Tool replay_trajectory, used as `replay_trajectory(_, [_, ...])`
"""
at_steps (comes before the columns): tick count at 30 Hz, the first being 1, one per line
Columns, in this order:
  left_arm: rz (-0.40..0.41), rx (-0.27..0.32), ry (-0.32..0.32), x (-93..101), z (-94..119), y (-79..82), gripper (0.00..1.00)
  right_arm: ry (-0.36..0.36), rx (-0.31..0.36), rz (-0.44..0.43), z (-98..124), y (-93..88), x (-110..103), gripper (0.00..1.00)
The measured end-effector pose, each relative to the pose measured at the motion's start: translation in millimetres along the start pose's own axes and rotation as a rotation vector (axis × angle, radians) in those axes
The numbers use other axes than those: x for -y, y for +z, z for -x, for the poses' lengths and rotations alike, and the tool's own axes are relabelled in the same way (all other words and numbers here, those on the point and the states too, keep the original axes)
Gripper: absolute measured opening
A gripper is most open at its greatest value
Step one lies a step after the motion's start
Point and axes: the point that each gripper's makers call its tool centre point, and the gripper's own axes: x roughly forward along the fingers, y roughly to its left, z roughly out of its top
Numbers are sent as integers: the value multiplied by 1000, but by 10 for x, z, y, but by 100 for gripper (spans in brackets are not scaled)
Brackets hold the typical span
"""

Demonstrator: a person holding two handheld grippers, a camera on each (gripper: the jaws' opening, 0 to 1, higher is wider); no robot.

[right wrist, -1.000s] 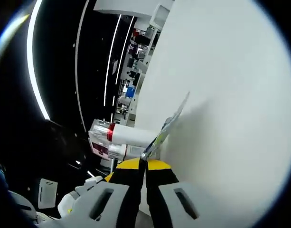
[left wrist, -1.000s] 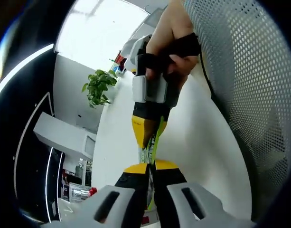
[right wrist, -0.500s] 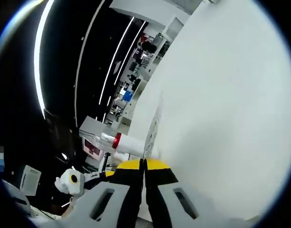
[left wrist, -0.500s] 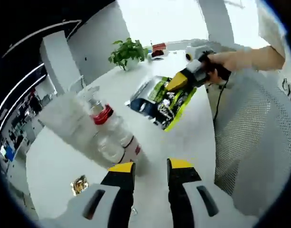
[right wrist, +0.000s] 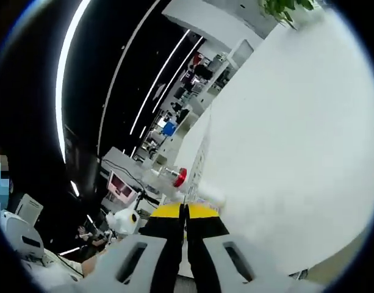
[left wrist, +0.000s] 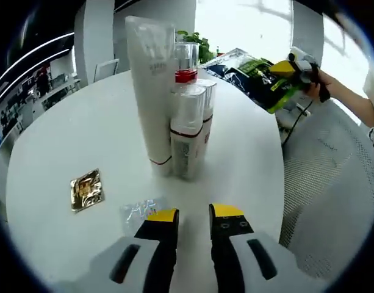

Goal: Arrange the skincare products in the storage area until every visible bottle or jar stands upright without overlapping.

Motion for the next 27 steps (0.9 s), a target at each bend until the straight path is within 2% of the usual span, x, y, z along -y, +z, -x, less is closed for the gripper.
replay_trajectory(1, [-14,9,-21,13,-15,-25,19,-9,24,31,25,72,-21,1])
replay_trajectory(3, [0,-9,-52,37,-44,-95,20,15,32,-2,75,125,-87,1])
replay_trajectory(4, [5,-26,-59,48,-55,-151,20,19,71,-1,122,227,-136,1])
replay_trajectory(5, [2,-26,-61,18,-68,-194,20,17,75,4,145,247,-166,1])
replay_trajectory(7, [8,10,-60,-23,-45,-153,16,13,71,35,191,258,-267,1])
replay_trajectory(8, [15,5,-60,-42,-39,-162,16,8,69,54,208,251,-302,1])
replay_trajectory(13, [20,16,-54,-259,38,-177,15,50,36,105,275,125,-660,1])
replay_trajectory(19, [24,29,-35,-444,78,-174,16,125,-21,147,231,-84,-1043,1])
replay_trajectory(23, [35,47,-24,-573,37,-124,15,153,-44,153,190,-214,-1206,1])
replay_trajectory(27, [50,62,-11,-710,3,-93,15,174,-97,158,98,-406,-1335,1])
